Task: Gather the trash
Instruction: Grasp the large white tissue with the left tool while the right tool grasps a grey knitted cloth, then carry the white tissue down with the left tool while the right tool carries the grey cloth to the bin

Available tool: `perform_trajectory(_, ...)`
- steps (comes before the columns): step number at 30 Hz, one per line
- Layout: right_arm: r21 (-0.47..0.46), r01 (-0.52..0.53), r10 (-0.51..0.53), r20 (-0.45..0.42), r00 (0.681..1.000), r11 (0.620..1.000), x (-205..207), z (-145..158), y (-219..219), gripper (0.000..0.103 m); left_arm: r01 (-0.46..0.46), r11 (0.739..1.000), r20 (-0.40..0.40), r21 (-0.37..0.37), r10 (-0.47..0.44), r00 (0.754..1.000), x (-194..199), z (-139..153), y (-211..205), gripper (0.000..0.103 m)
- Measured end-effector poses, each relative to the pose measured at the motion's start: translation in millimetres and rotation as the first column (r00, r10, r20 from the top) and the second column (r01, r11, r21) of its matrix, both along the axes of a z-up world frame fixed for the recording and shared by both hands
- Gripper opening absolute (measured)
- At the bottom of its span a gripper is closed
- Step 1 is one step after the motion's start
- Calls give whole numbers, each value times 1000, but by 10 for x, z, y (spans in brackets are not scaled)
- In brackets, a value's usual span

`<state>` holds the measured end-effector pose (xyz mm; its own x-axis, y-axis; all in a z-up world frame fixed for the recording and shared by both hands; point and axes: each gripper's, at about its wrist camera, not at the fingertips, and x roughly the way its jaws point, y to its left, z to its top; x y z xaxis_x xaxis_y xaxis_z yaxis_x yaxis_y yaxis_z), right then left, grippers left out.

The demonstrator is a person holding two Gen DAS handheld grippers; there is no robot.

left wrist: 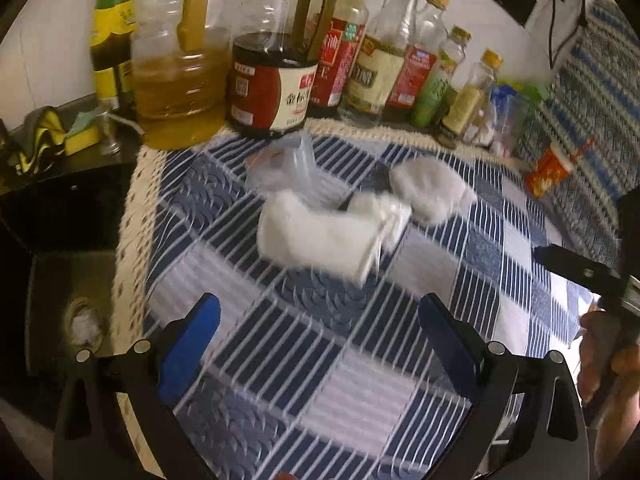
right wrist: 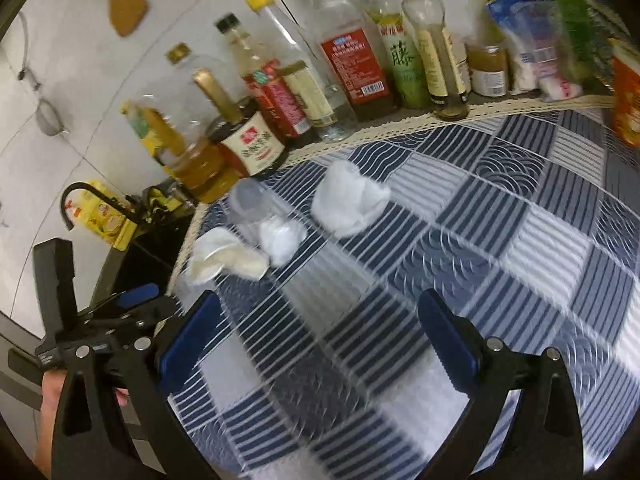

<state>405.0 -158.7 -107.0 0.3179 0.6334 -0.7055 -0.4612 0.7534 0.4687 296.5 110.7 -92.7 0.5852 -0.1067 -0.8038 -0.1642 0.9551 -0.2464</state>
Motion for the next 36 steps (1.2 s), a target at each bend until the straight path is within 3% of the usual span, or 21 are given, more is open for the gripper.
perform_trajectory(6,-18,-55,54,-12,998,998,518,-155,210,98,77,995,-22,56,-76,997,318,-171,46,96)
perform_trajectory(9,-5,-88,88,-24,996,996,725,-264,305,98,105,993,-43,51,-103,994,417,-259,80,96)
perform_trajectory(11,-7,-107,106,-34,994,994,806,-327,367,98,133,988,-50,83,-129,990,464,-288,43,96)
perform_trajectory(18,-14,-138,138,-45,989,990,969,-439,511,98,161,985,-100,69,-154,983,617,-373,30,96)
perform_trajectory(21,-22,-163,161,-53,985,986,996,-475,560,88,146,989,-125,6,-144,982,677,-404,117,96)
perform_trajectory(23,-37,-175,173,-50,984,984,1007,-500,595,76,126,992,-130,-28,-128,983,701,-423,179,96)
perform_trajectory(25,-47,-184,182,-48,982,982,1012,-527,622,64,119,992,-134,-50,-125,983,718,-432,203,96)
perform_trajectory(27,-55,-188,185,-51,981,981,1013,-560,635,60,124,991,-134,-59,-131,982,735,-432,202,96)
perform_trajectory(29,-58,-185,182,-52,982,981,1016,-584,625,47,133,989,-135,-67,-142,981,751,-420,193,96)
perform_trajectory(36,-37,-178,176,-55,983,983,1023,-597,548,37,146,987,-156,-69,-155,976,846,-453,173,96)
